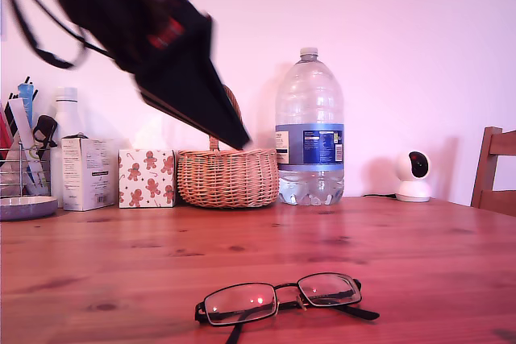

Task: Pick up the glasses and open them, then place them back on the table

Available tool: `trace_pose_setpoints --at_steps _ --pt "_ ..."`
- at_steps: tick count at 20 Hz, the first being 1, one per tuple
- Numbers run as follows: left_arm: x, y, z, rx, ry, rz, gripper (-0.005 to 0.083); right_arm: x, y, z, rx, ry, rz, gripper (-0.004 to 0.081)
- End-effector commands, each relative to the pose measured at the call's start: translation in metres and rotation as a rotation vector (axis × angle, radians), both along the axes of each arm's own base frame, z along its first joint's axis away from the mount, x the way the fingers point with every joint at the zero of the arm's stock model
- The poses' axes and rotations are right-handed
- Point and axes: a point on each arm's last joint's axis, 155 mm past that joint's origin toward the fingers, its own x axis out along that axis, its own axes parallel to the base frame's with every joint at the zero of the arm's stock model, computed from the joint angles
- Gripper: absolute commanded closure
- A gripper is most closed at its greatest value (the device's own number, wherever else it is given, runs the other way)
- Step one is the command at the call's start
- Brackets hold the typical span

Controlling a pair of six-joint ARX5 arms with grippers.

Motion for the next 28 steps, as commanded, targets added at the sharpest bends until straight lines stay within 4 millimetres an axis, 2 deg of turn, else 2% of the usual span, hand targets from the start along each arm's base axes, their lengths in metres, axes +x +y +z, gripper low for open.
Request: trace_pose_setpoints --at_steps 1,3,4,8,14,18,22,28 --pt "0.003 -0.007 -0.008 0.028 -0.004 -0.009 0.0741 -0.001 0.001 0.006 0.003 -0.016 0.006 0.0782" --pt "0.006 -0.013 -0.018 0.069 -0.024 -0.034 0.0554 -0.001 0.001 0.006 0.003 -0.017 0.006 0.0782" --pt "0.007 -0.015 -0.026 0.098 -0.021 -0.033 0.0504 -0.001 0.001 0.006 0.003 -0.018 0.005 0.0782" --pt "0.008 -0.019 -0.053 0.19 -0.001 -0.054 0.0501 -0.001 0.001 0.006 0.003 -0.017 0.006 0.0782" --pt "0.013 -0.025 -0.073 0.224 0.016 -0.061 0.0501 -0.001 0.001 0.006 0.003 -0.017 0.006 0.0782" --pt "0.021 -0.034 -0.077 0.199 -0.009 -0.059 0.0502 -0.001 0.001 0.006 0.004 -0.016 0.006 0.0782" --pt "0.019 -0.034 -0.087 0.215 0.012 -0.063 0.0502 -0.001 0.001 0.006 0.003 -0.015 0.006 0.0782" --pt "0.017 -0.039 -0.086 0.197 0.005 -0.098 0.0502 -0.001 0.001 0.006 0.004 -0.015 0.006 0.0782"
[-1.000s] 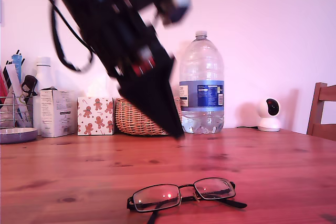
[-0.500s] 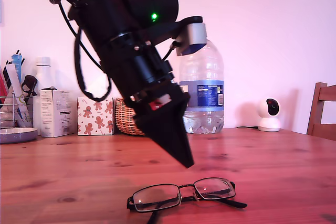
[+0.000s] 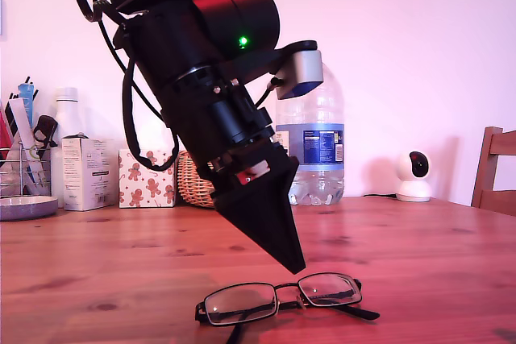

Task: Pick up the glasses and open them, then place them back on the table

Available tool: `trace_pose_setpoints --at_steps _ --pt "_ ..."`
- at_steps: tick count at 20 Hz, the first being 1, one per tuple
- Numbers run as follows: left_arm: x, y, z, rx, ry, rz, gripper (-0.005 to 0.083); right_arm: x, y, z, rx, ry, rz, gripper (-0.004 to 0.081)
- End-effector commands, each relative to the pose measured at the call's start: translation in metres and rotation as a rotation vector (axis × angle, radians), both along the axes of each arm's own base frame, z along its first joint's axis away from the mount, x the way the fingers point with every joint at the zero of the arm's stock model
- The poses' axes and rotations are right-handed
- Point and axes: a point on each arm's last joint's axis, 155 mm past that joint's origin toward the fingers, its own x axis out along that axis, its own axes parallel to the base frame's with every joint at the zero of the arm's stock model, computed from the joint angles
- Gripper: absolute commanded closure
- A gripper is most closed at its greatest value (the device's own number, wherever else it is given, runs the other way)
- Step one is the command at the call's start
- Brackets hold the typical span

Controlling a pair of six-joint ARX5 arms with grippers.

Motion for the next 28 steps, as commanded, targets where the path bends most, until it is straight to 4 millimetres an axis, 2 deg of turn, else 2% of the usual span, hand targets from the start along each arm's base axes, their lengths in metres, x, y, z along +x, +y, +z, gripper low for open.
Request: trace_pose_setpoints --at_steps 1,5,9,16,18,24,28 --pt "0.001 -0.005 -0.003 -0.003 -0.011 -0.02 0.0502 -0.001 0.001 0.006 0.005 -0.016 0.009 0.0782" --pt "0.001 -0.004 -0.007 0.007 -0.007 -0.018 0.0502 -0.001 0.002 0.006 0.006 -0.017 0.011 0.0782" --pt "-0.003 0.002 -0.024 0.055 0.023 -0.014 0.0502 -0.001 0.002 0.006 0.006 -0.017 0.011 0.0782" --pt "-0.003 -0.001 -0.024 0.05 0.018 -0.017 0.051 -0.001 0.002 0.006 0.008 -0.015 0.012 0.0782" --pt "-0.004 0.0 -0.025 0.055 0.023 -0.017 0.0572 -0.001 0.002 0.006 0.008 -0.016 0.012 0.0782" --pt "-0.005 0.002 -0.026 0.06 0.029 -0.019 0.0655 -0.001 0.002 0.007 0.009 -0.016 0.012 0.0782" --pt "-0.006 -0.001 -0.025 0.054 0.012 -0.051 0.0777 -0.001 0.002 0.007 0.009 -0.016 0.011 0.0782"
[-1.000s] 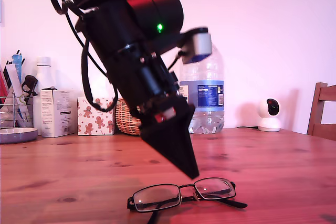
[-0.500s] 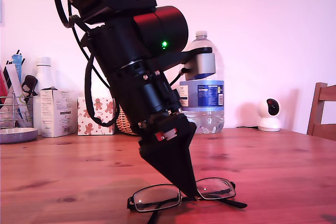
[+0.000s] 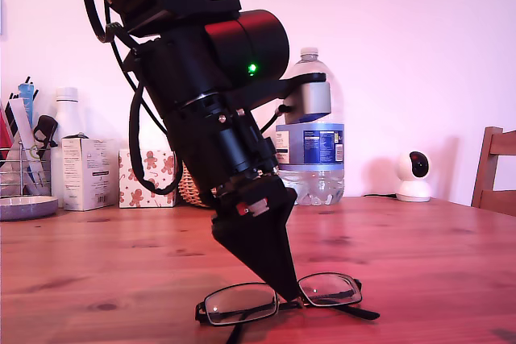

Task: Pick up the glasses and open them, then place them back on the table

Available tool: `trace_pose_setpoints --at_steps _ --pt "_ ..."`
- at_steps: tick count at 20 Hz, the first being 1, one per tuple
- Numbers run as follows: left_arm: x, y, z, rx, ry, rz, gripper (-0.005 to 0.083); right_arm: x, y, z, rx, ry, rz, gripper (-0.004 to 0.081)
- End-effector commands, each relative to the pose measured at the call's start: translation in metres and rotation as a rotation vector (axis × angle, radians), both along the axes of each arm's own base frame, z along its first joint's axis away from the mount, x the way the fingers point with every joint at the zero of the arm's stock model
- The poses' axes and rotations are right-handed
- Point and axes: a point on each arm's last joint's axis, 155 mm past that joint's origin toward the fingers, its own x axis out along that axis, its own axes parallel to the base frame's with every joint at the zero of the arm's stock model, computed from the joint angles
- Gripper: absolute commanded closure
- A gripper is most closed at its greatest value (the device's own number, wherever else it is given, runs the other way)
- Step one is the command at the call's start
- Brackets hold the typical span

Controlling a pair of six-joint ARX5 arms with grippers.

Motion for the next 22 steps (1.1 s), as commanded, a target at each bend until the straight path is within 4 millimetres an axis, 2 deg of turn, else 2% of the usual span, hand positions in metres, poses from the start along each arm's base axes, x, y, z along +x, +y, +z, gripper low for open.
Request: trace_pose_setpoints --at_steps 1,4,9,17,20,22 --pt "-0.002 -0.003 -0.003 0.001 -0.007 -0.032 0.0792 -0.001 0.001 0.006 0.011 -0.014 0.006 0.0782" --pt "-0.002 -0.002 -0.003 0.005 -0.019 -0.056 0.0793 0.0 -0.001 0.006 0.052 0.023 -0.019 0.0782" --pt "0.004 0.005 0.007 0.051 -0.116 -0.096 0.0793 -0.004 -0.002 0.023 0.104 0.076 -0.039 0.0782" --pt "0.013 0.006 0.055 0.046 -0.299 -0.138 0.0793 -0.004 0.014 0.014 0.082 0.288 0.03 0.0782" --pt "0.012 0.005 0.074 0.017 -0.335 -0.132 0.0793 -0.006 0.029 0.018 0.05 0.293 0.131 0.0782" --pt "0.008 0.008 0.083 -0.002 -0.316 -0.099 0.0793 -0.012 0.041 0.012 0.04 0.331 0.224 0.0782"
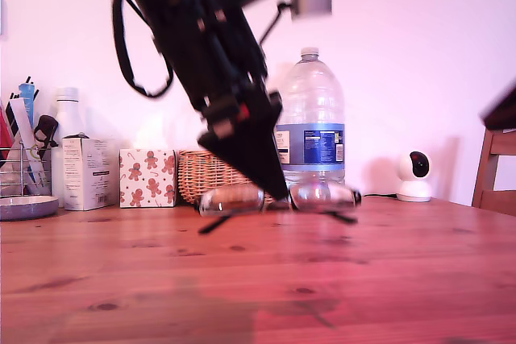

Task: Pick up the glasses and open them, then place them back on the table

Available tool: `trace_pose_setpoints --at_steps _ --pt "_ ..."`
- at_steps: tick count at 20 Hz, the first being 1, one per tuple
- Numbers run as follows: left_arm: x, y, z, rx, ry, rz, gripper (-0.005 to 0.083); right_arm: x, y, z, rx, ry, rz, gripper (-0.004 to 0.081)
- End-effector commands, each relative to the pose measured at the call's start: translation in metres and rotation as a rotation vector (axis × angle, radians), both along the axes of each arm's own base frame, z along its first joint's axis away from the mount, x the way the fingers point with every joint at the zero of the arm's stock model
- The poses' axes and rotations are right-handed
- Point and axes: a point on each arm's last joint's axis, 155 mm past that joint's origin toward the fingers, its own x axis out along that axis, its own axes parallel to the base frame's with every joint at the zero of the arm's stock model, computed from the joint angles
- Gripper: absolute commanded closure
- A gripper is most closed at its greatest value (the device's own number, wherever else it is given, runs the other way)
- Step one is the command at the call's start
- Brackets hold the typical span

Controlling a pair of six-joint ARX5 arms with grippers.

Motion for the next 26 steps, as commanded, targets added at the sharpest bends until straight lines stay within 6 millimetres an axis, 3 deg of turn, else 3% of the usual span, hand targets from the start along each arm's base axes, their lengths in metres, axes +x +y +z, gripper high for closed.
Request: trace_pose_setpoints --at_steps 1,7,11,16,21,26 --pt "-0.005 0.002 0.008 -0.031 0.033 0.041 0.0793 -0.004 0.01 -0.005 -0.001 0.022 0.074 0.0782" --pt "-0.032 0.015 0.005 -0.113 0.359 0.128 0.0793 -0.026 0.041 -0.014 0.139 0.222 0.273 0.0772" --pt "-0.029 0.019 0.009 -0.152 0.403 0.11 0.0793 -0.037 0.056 -0.016 0.266 0.488 0.315 0.0651" --pt "-0.034 0.016 0.011 -0.164 0.406 0.054 0.0793 -0.029 0.072 -0.005 0.383 0.689 0.385 0.0625" --pt "-0.055 0.017 0.016 -0.207 0.554 0.017 0.0794 -0.02 0.082 0.005 0.454 0.801 0.466 0.0607" --pt "-0.04 0.026 0.011 -0.255 0.639 0.071 0.0794 -0.007 0.087 0.0 0.445 0.821 0.447 0.0593"
